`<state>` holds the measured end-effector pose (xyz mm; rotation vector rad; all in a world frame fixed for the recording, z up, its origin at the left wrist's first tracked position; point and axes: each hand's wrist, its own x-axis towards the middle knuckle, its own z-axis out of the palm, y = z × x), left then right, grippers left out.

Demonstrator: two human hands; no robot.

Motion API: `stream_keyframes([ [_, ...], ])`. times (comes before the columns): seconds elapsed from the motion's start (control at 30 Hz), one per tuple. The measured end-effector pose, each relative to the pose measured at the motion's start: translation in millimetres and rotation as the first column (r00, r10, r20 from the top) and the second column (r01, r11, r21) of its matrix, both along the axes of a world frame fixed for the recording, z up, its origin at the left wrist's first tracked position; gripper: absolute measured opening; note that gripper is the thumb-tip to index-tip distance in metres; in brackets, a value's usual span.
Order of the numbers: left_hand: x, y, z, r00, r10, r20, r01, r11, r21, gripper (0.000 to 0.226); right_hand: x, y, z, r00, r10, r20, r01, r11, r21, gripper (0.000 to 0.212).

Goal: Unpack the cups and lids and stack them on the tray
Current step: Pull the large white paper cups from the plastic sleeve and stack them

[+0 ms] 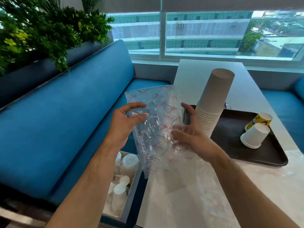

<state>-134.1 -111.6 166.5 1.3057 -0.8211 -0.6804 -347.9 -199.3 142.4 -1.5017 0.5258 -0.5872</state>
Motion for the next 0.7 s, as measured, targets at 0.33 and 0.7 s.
stream_keyframes([
  [0.33,-13,9,-14,0.958,-0.237,-0.159,0.251,0.965,0.073,0.039,-7,0,-2,0.995,-0.096,0.036,0.100,0.985,-0.139,0.033],
  [0.7,-15,29,-12,0.893,-0.450,-0.006,0.433,0.854,0.288,0.081,-17,-8,3,0.996,0.037,-0.083,-0.044,0.996,-0.079,0.078],
])
